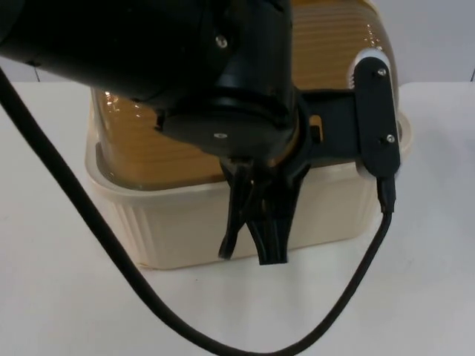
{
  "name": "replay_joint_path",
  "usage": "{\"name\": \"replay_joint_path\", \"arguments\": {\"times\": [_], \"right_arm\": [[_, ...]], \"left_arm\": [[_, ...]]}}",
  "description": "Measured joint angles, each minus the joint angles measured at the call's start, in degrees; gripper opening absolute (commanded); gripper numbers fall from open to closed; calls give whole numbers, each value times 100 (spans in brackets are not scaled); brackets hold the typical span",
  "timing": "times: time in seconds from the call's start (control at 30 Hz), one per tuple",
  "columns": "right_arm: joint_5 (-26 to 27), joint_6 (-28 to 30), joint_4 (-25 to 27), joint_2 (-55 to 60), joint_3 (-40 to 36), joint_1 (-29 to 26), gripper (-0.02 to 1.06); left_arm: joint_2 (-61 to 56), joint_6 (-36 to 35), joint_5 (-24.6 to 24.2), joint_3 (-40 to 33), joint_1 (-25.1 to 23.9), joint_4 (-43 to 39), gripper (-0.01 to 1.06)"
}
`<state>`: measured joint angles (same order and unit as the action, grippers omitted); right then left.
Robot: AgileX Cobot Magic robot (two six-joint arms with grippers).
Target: Open the box lid with the left hand, place the block into the box with the right hand, then close the box lid with the left hand.
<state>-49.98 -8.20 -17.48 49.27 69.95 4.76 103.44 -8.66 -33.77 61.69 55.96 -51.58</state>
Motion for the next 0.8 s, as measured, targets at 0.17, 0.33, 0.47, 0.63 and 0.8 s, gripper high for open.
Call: {"name": "replay_joint_path", "arguments": {"times": [0.17,0.33,0.47,0.63,0.8], "right_arm": [[0,0,0,0,0,0,104],[0,0,0,0,0,0,104],[0,0,0,0,0,0,104],[-22,0,0,0,0,0,104],[-22,0,0,0,0,0,104]], "left_arm": [[12,-398,-201,0,0,-374,0],[12,-466,-294,0,0,-506,0],[12,-479,-448,0,0,-604,0],[-9,-439,-563,0,0,-647,0],[-92,-194,-563,41,0,-606,0]]}}
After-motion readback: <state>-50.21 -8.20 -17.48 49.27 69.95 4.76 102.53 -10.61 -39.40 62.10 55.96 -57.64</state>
